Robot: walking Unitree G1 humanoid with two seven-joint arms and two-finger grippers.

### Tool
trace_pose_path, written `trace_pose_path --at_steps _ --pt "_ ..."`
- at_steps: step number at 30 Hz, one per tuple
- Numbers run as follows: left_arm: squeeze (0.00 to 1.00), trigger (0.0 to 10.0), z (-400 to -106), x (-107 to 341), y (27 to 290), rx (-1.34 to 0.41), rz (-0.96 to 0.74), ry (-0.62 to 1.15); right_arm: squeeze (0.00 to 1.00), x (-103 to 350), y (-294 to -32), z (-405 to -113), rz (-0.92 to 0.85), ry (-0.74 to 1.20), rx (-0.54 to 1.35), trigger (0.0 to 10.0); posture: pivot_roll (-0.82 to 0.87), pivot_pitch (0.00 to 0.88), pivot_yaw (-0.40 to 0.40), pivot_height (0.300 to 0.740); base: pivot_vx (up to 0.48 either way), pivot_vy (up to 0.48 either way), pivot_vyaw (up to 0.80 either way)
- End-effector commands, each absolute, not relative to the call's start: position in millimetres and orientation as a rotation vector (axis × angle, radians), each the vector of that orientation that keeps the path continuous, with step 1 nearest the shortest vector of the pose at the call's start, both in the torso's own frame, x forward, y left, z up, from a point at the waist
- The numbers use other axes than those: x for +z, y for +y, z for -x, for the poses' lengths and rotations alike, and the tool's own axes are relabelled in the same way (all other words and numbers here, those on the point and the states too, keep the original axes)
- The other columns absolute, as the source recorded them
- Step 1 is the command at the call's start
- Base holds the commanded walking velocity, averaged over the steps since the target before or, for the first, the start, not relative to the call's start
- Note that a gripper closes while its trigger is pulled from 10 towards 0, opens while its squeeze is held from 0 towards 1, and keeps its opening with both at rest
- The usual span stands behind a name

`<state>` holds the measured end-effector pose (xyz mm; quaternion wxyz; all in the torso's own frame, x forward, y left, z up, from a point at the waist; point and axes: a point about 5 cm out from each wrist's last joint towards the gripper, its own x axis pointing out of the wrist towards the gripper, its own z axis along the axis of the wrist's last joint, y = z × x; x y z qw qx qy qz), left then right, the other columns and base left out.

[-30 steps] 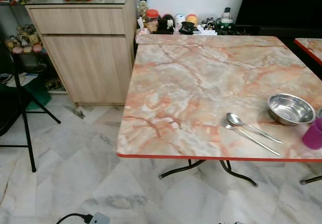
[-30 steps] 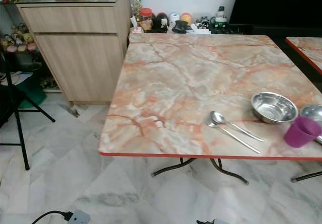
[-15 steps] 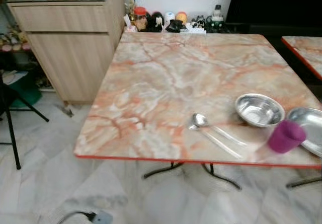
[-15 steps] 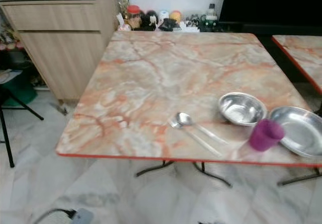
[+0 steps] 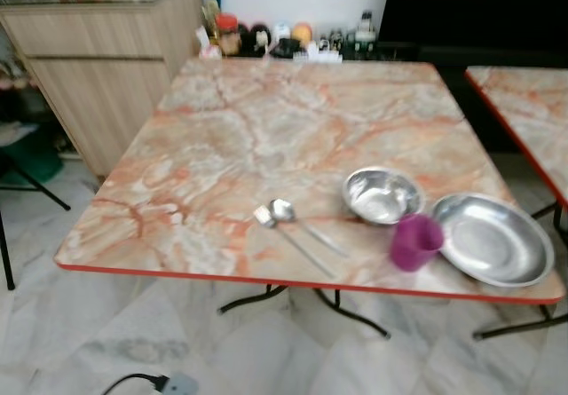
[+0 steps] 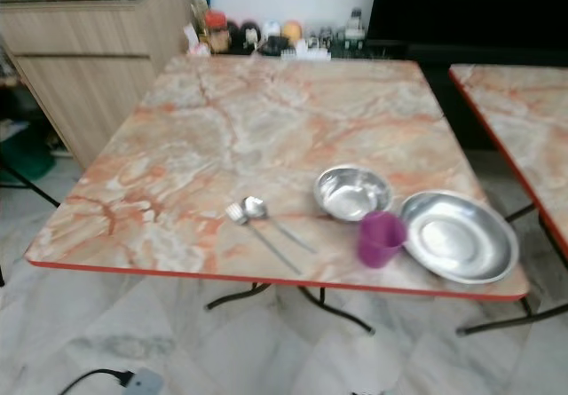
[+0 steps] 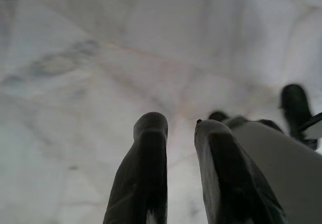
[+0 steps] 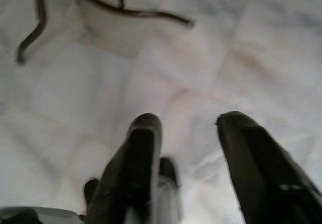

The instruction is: Setting the table

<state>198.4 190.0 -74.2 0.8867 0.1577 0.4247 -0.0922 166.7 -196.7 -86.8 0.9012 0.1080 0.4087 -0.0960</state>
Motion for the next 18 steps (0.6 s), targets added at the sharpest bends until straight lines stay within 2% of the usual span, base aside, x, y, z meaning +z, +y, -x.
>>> trace_pose_path --at_steps 1,5,6,7,8,18 --pt "0.0 10.0 -189.3 -78.1 197.0 -0.193 -0.347 0.917 0.96 -91.3 -188.8 -159.5 -0.249 0.875 -0.198 10.0 0.02 0.075 -0.003 0.74 0.0 -0.48 0.0" --pt "0.0 10.0 -191.1 -77.4 196.0 -0.191 -0.344 0.912 0.94 -91.2 -188.4 -159.9 -0.245 0.876 -0.195 10.0 0.02 0.074 -0.005 0.74 0.0 -0.371 0.0" --pt "0.0 10.0 -191.3 -77.4 196.1 -0.183 -0.338 0.912 0.83 -91.2 -188.4 -160.0 -0.244 0.876 -0.194 10.0 0.02 0.075 -0.005 0.74 0.0 0.0 0.0" --pt "0.0 10.0 -191.3 -77.4 196.1 -0.182 -0.338 0.912 0.83 -91.1 -188.4 -160.0 -0.244 0.876 -0.194 10.0 0.02 0.075 -0.005 0.74 0.0 0.0 0.0" --pt "0.0 10.0 -191.3 -77.4 195.9 -0.182 -0.337 0.912 0.0 -91.1 -188.2 -160.2 -0.243 0.876 -0.194 10.0 0.02 0.075 -0.005 0.74 0.0 0.0 0.0" --pt "0.0 10.0 -188.6 -79.0 193.9 -0.183 -0.326 0.917 0.0 -90.0 -188.8 -162.1 -0.241 0.864 -0.195 10.0 0.01 0.092 -0.01 0.74 0.0 0.0 0.0"
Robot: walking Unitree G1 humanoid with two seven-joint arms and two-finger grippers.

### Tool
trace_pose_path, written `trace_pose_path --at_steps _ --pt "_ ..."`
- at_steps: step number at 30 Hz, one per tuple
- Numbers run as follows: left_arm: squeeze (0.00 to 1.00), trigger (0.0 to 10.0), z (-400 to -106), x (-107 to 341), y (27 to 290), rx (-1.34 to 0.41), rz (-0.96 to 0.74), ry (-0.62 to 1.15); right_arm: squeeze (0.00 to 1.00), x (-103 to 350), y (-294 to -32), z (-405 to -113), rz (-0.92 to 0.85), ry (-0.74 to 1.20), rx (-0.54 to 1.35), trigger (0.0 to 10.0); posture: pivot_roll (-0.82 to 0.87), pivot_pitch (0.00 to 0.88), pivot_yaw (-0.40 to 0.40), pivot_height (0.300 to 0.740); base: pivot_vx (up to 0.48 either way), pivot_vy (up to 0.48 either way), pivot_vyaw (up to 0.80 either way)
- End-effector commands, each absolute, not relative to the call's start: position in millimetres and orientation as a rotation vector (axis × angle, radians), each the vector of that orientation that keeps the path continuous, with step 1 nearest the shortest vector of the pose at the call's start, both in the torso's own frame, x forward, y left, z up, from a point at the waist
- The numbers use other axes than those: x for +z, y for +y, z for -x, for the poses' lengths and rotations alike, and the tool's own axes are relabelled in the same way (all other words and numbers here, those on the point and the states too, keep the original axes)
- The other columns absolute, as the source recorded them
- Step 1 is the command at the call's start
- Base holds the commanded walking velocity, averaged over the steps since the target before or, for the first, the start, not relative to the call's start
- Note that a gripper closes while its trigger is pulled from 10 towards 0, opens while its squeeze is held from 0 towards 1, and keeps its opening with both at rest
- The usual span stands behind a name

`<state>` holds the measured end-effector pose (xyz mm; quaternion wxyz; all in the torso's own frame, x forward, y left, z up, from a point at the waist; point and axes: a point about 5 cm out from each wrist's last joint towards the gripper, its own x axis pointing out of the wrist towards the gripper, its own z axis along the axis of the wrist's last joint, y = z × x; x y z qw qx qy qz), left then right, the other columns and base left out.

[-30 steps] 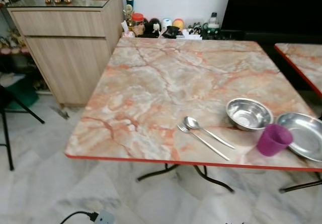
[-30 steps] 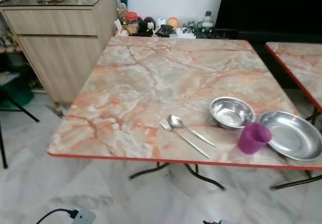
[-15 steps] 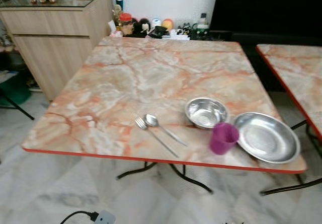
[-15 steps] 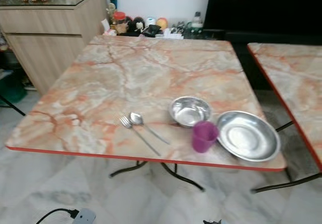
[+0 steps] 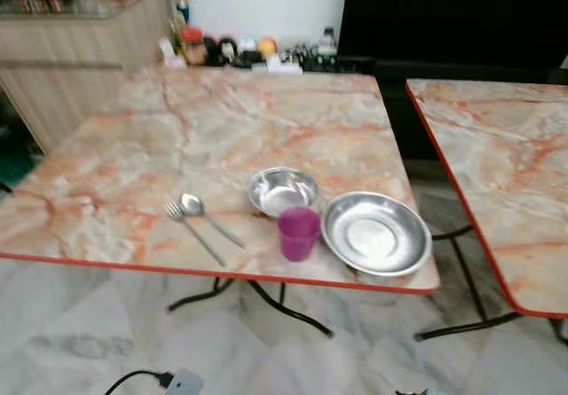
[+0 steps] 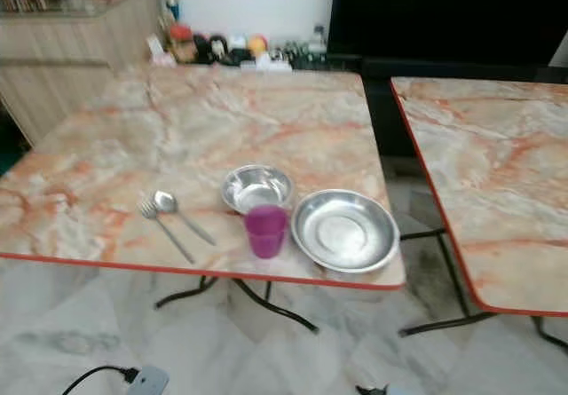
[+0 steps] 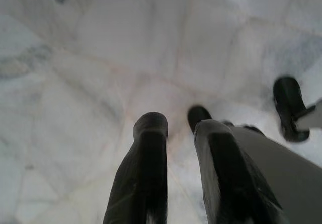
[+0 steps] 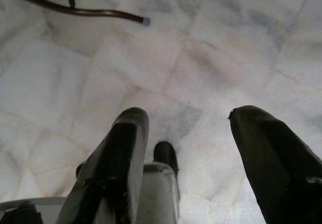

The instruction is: Setting the table

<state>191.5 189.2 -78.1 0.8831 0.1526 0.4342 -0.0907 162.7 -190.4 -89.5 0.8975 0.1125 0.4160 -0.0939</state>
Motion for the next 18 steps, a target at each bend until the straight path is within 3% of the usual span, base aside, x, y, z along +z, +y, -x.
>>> trace_pose_path --at_steps 1,9,18 --pt "0.0 10.0 -187.3 -79.6 194.2 -0.184 -0.329 0.922 0.0 -89.1 -189.1 -163.8 -0.243 0.855 -0.194 10.0 0.01 0.093 -0.01 0.74 0.0 0.0 0.0" --pt "0.0 10.0 -184.3 -81.0 195.4 -0.18 -0.329 0.932 0.0 -82.0 -186.7 -178.0 -0.242 0.794 -0.17 10.0 0.01 0.097 -0.013 0.74 0.0 0.0 0.0" --pt "0.0 10.0 -183.2 -82.5 190.9 -0.183 -0.335 0.942 0.0 -62.3 -187.1 -203.5 -0.234 0.596 -0.125 10.0 -0.02 0.093 -0.026 0.74 0.0 0.0 0.0"
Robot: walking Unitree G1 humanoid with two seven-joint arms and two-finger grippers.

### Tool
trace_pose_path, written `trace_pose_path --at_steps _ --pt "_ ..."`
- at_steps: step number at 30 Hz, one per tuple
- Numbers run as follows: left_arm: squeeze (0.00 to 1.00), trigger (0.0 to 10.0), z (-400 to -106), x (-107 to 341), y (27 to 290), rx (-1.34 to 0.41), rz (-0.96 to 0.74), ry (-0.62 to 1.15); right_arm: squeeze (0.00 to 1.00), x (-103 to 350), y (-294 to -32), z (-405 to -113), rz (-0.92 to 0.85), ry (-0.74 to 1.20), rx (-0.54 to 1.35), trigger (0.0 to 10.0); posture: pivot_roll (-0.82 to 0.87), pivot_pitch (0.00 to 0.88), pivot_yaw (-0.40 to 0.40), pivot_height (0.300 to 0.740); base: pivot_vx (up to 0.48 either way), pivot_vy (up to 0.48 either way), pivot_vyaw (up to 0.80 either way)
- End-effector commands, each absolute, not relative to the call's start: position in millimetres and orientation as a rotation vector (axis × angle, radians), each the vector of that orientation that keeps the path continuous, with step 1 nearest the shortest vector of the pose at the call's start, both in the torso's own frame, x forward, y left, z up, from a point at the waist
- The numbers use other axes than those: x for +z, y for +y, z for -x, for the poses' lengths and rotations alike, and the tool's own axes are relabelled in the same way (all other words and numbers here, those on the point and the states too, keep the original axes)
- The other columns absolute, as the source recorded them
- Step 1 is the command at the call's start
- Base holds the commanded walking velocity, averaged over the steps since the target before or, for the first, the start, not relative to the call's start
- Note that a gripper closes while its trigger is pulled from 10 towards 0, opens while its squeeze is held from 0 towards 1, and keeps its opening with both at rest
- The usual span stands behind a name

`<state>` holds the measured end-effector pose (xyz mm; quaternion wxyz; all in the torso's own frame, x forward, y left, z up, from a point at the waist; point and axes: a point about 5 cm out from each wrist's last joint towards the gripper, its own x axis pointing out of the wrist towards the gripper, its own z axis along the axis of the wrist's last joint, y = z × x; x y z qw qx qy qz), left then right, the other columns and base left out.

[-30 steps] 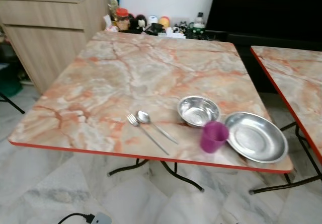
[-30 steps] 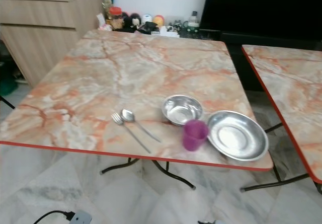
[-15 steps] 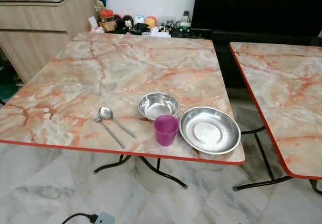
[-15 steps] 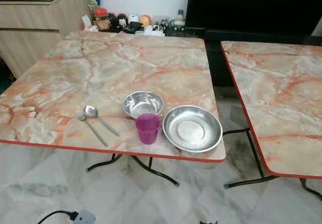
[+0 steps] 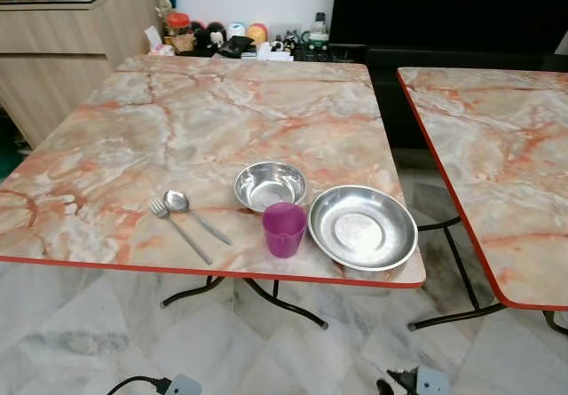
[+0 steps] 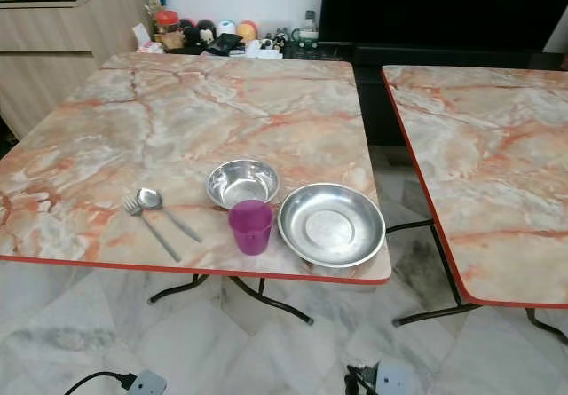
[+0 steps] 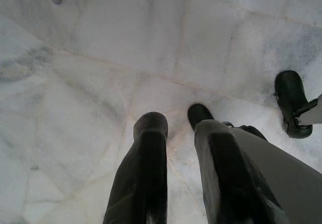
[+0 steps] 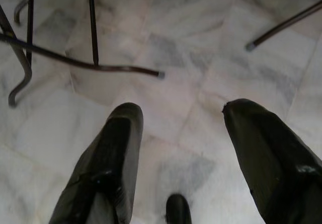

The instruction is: Setting the table

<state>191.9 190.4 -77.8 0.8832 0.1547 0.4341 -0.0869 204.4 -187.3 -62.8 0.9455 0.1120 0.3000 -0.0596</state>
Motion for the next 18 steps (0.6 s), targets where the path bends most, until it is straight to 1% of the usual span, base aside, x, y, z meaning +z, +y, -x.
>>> trace_pose_path --at_steps 1,4,10,11,12,16,18 --pt "0.0 10.0 -183.0 -82.7 190.6 -0.184 -0.336 0.942 0.0 -60.5 -186.6 -204.6 -0.224 0.573 -0.113 10.0 -0.02 0.092 -0.029 0.74 0.0 0.0 0.0" --pt "0.0 10.0 -182.6 -82.8 190.3 -0.184 -0.335 0.94 0.0 -54.1 -185.9 -207.2 -0.208 0.496 -0.097 10.0 -0.02 0.092 -0.034 0.74 0.0 0.0 0.0" --pt "0.0 10.0 -178.5 -84.7 190.7 -0.19 -0.337 0.95 0.0 -25.1 -197.5 -218.3 -0.158 0.267 -0.142 10.0 -0.03 0.082 -0.042 0.74 0.0 0.0 0.0" --pt "0.0 10.0 -177.4 -85.1 190.9 -0.192 -0.338 0.954 0.0 -17.7 -197.4 -218.2 -0.122 0.226 -0.129 10.0 -0.03 0.082 -0.042 0.74 0.0 0.0 0.0" --pt "0.0 10.0 -176.7 -85.4 191.1 -0.194 -0.339 0.955 0.0 -11.4 -196.8 -216.0 -0.117 0.187 -0.137 10.0 -0.02 0.08 -0.044 0.74 0.0 0.0 0.0" --pt "0.0 10.0 -175.8 -85.7 191.6 -0.192 -0.338 0.956 0.0 -1.1 -196.5 -211.7 -0.117 0.125 -0.162 10.0 -0.02 0.077 -0.044 0.74 0.0 0.0 0.0" --pt "0.0 10.0 -175.2 -86.0 191.8 -0.194 -0.342 0.959 0.0 13.8 -197.8 -209.4 -0.109 0.06 -0.193 10.0 -0.02 0.073 -0.043 0.74 0.0 0.0 0.0"
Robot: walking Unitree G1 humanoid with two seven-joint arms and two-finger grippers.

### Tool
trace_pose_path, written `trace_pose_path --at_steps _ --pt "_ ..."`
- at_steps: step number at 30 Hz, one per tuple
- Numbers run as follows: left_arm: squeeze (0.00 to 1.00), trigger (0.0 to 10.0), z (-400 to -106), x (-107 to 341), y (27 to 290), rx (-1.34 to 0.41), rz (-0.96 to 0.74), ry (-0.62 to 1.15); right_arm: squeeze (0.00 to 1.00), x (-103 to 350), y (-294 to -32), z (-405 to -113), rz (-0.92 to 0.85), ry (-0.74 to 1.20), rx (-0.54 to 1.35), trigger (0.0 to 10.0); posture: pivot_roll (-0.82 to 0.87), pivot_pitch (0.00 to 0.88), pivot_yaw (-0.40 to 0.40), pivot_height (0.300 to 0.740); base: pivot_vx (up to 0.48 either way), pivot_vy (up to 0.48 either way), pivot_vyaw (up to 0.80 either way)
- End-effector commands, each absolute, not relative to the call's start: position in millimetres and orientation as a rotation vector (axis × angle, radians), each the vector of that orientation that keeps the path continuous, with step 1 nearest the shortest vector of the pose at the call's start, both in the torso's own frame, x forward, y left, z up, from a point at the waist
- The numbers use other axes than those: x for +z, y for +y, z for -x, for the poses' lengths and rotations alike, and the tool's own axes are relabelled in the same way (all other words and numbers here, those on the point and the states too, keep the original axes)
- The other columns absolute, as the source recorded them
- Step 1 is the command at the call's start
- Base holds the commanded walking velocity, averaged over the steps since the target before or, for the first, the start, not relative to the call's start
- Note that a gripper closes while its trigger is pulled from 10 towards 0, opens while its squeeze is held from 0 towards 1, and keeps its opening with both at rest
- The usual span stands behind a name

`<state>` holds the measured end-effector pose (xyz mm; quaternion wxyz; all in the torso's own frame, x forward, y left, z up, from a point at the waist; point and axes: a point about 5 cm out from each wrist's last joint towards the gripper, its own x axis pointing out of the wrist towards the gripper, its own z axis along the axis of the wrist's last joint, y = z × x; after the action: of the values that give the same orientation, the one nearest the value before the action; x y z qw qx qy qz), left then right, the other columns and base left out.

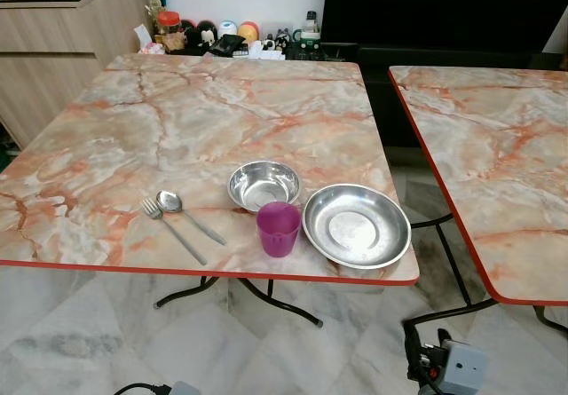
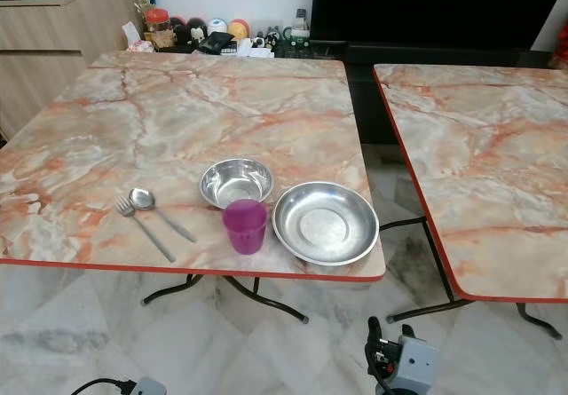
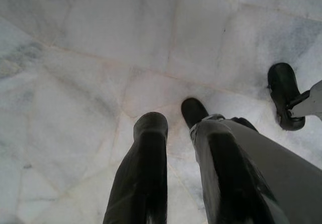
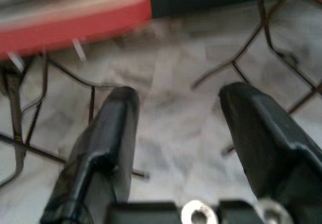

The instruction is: Setting the table

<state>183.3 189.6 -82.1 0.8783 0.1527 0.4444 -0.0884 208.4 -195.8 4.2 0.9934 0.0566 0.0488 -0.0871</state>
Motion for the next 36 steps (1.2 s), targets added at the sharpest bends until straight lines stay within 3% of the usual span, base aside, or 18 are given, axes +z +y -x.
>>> trace_pose_path --at_steps 1,6,10,17,25,29,36 --pt "0.0 10.0 -175.2 -86.0 191.8 -0.194 -0.342 0.959 0.0 13.8 -197.8 -209.4 -0.109 0.06 -0.193 10.0 -0.02 0.073 -0.043 0.74 0.0 0.0 0.0" --pt "0.0 10.0 -175.5 -86.1 191.5 -0.2 -0.35 0.962 0.0 49.4 -200.4 -211.0 -0.102 -0.057 -0.216 10.0 -0.02 0.07 -0.039 0.74 0.0 0.0 0.0" --pt "0.0 10.0 -177.3 -85.2 191.6 -0.199 -0.351 0.958 0.0 78.4 -217.3 -239.5 -0.116 -0.143 -0.28 10.0 -0.03 0.076 -0.033 0.74 0.0 0.0 0.0" --pt "0.0 10.0 -180.2 -82.7 199.4 -0.141 -0.316 0.948 0.0 104.6 -209.7 -263.5 -0.104 -0.192 -0.187 10.0 -0.02 0.084 -0.042 0.74 0.0 0.0 0.0" --pt "0.0 10.0 -187.2 -67.8 240.3 0.028 -0.221 0.843 0.0 107.9 -211.3 -267.5 -0.085 -0.172 -0.176 10.0 -0.01 0.098 -0.036 0.74 0.0 0.0 0.0" --pt "0.0 10.0 -179.5 -59.9 276.2 0.2 -0.069 0.822 0.0 106.2 -209.3 -268.0 -0.09 -0.16 -0.167 10.0 0.0 0.099 -0.037 0.74 0.0 0.0 0.0" --pt "0.0 10.0 -162.1 -57.3 295.8 0.196 -0.055 0.805 0.0 110.3 -207.5 -272.0 -0.098 -0.166 -0.15 10.0 0.01 0.088 -0.057 0.74 0.0 0.0 0.0"
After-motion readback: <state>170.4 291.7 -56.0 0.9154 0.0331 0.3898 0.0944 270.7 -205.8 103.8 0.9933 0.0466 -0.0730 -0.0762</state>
